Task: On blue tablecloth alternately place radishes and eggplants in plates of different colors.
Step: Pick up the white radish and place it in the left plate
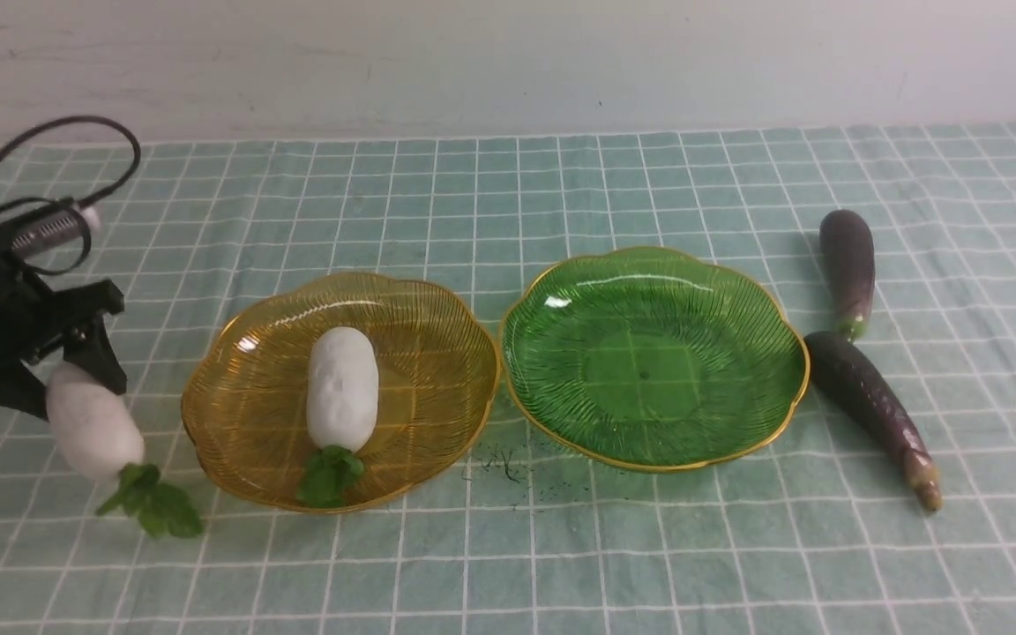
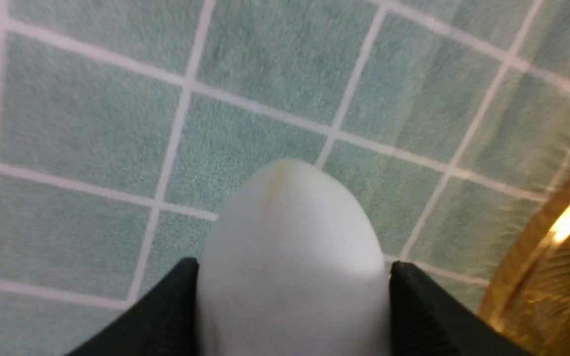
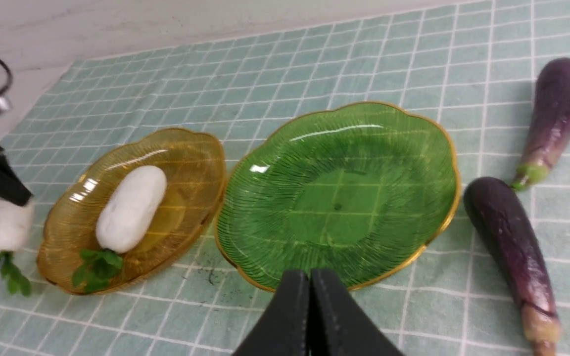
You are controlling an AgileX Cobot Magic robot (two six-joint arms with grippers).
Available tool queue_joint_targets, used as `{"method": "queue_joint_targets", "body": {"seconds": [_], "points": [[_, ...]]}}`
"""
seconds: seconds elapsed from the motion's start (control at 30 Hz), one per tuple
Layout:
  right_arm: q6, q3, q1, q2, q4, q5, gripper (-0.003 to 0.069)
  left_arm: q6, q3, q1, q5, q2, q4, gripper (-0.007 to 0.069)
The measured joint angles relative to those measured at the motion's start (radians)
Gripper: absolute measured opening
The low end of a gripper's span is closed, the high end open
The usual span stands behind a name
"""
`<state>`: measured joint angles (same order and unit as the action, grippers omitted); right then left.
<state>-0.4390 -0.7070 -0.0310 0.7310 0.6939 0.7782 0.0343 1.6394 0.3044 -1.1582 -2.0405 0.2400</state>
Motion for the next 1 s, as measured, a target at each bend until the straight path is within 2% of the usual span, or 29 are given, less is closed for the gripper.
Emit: {"method": "queue_joint_targets", "body": {"seconds": [0.13,0.17,0.27,0.4,0.47,0.67,0.73,0.83,0.87,0.9,0.93,0.97,1.0], "points": [[0.101,-0.088,-0.002,0.09,-0.132,0.082,-0.0014,0.019,0.1,-0.024,-0.037,0.06,0.017,0.0416],[0.158,-0.134,-0.003,0.153,-0.2,0.132,-0.0014,0.06,0.154,-0.065,-0.048,0.093,0.043,0.0416],[0.182,-0.18,-0.003,0.243,-0.264,0.18,-0.0014,0.117,0.189,-0.151,-0.05,0.111,0.063,0.0416],[0.187,-0.205,-0.003,0.321,-0.277,0.194,-0.0014,0.138,0.191,-0.227,-0.05,0.092,0.058,0.0416],[0.19,-0.219,-0.003,0.374,-0.283,0.196,-0.0014,0.137,0.191,-0.281,-0.05,0.037,0.006,0.0416],[0.22,-0.252,-0.003,0.472,-0.322,0.191,-0.0007,0.133,0.191,-0.347,-0.052,-0.055,-0.087,0.0416],[0.22,-0.279,-0.003,0.528,-0.354,0.182,0.0018,0.133,0.191,-0.37,-0.058,-0.072,-0.109,0.0447],[0.22,-0.322,-0.003,0.602,-0.4,0.167,0.0096,0.133,0.191,-0.384,-0.066,-0.075,-0.119,0.0552],[0.22,-0.325,-0.003,0.607,-0.404,0.165,0.0104,0.133,0.191,-0.385,-0.066,-0.075,-0.12,0.0552],[0.22,-0.348,-0.003,0.649,-0.416,0.15,0.0183,0.124,0.198,-0.388,-0.068,-0.075,-0.12,0.0608],[0.22,-0.363,-0.003,0.677,-0.42,0.139,0.0237,0.114,0.203,-0.388,-0.068,-0.075,-0.12,0.0624],[0.219,-0.369,-0.003,0.688,-0.42,0.136,0.0248,0.11,0.205,-0.388,-0.069,-0.075,-0.12,0.0629],[0.212,-0.393,-0.003,0.738,-0.42,0.113,0.0351,0.07,0.228,-0.388,-0.07,-0.075,-0.124,0.0625]]}}
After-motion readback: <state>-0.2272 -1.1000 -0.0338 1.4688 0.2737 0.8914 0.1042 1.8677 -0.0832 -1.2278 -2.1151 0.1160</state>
